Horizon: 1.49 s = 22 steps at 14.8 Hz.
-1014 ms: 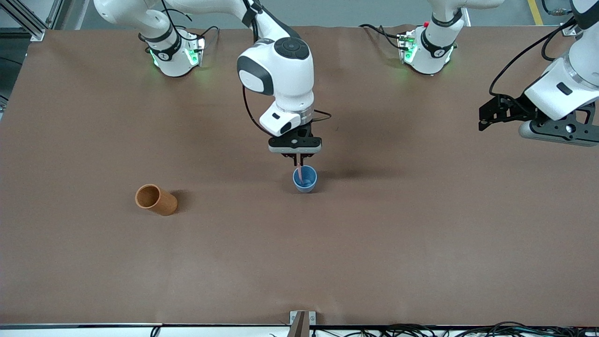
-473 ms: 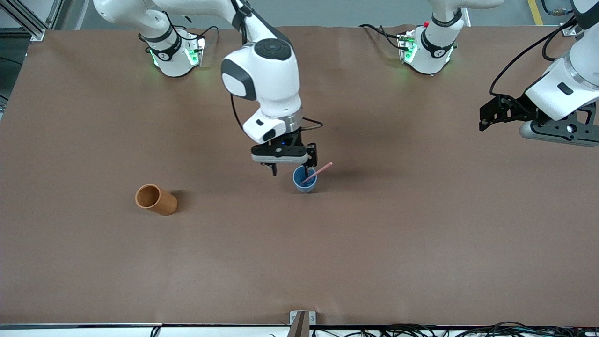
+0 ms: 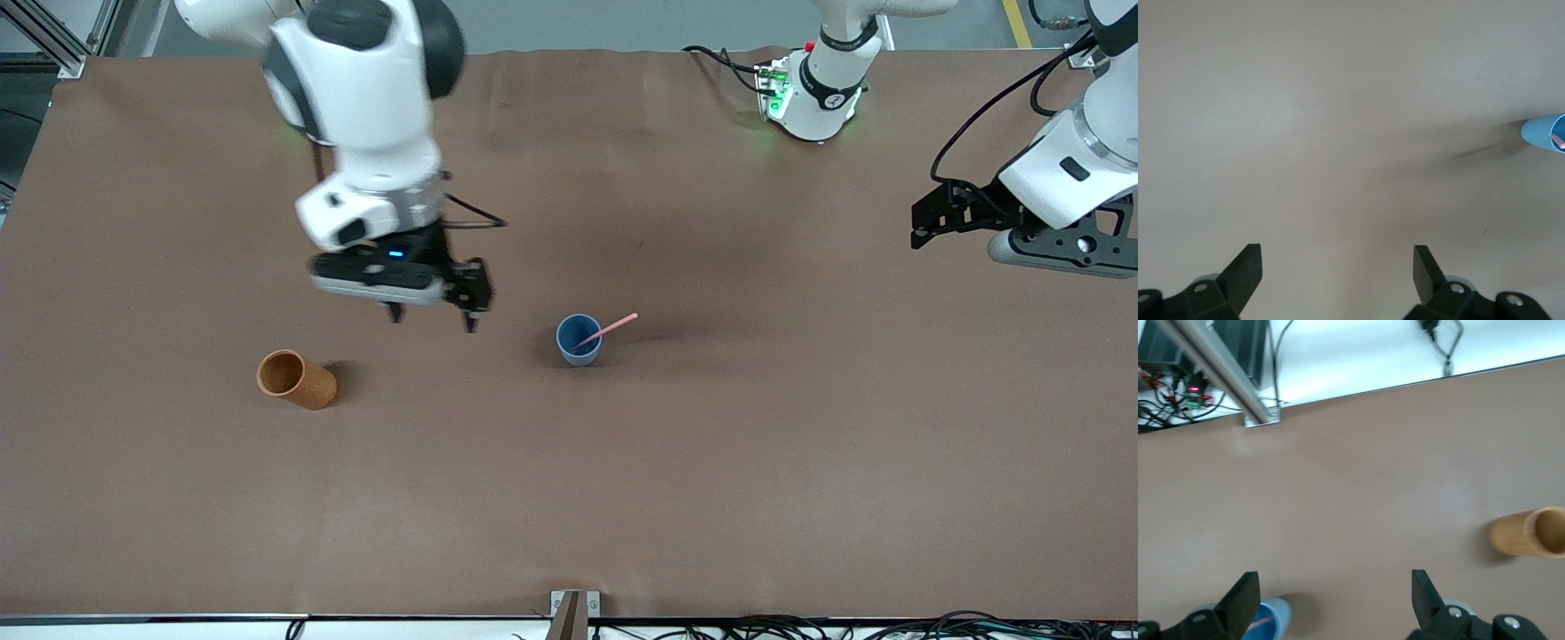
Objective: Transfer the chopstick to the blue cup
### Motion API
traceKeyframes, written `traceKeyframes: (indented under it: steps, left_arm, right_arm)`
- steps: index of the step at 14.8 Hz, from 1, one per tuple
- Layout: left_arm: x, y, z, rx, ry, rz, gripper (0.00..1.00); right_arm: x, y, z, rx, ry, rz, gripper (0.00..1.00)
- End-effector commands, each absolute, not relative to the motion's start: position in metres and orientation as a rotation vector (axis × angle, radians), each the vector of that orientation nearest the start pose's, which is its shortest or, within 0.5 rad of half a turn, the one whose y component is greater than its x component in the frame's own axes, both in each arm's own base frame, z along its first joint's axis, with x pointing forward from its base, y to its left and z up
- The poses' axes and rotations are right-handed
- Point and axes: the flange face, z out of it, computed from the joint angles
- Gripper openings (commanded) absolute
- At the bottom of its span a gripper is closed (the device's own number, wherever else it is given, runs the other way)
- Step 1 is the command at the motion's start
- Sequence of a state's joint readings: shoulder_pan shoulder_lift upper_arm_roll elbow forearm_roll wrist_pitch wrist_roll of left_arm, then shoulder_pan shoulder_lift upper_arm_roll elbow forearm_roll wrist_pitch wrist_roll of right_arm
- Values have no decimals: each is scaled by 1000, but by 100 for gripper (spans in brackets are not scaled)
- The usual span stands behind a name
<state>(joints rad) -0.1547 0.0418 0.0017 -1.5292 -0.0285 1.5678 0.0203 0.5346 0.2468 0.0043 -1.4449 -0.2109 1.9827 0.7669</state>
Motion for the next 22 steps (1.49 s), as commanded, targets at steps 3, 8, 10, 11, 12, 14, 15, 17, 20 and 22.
traceKeyframes:
  steps: [3,8,10,11,12,14,15,17,20,22]
  left_arm:
    - [562,-88,623,-3144,290,-6,100]
    - [562,-88,623,-3149,266,-5,100]
    - [562,-88,624,-3152,264,-7,100]
    - [562,-89,625,-3152,267,-10,100]
    - [562,-89,625,-3151,267,-12,100]
    - [569,-90,632,-3152,269,-44,100]
    - [571,-88,634,-3151,265,-49,100]
    - [571,-88,633,-3152,265,-46,100]
    - [571,-88,633,-3152,262,-46,100]
    - [571,-88,633,-3151,262,-46,100]
  right_arm:
    - [585,191,629,-3128,311,-476,100]
    - [589,44,643,-3118,221,-317,100]
    - [586,20,641,-3133,223,-265,100]
    - [584,10,643,-3136,243,-253,100]
    - [581,3,645,-3144,225,-224,100]
    - [573,-9,652,-3158,161,-150,100]
    - [568,-13,661,-3162,144,-116,100]
    - [554,-14,677,-3165,121,-4,100]
    - [540,-12,687,-3149,9,97,100]
    - [529,-10,696,-3131,-5,89,100]
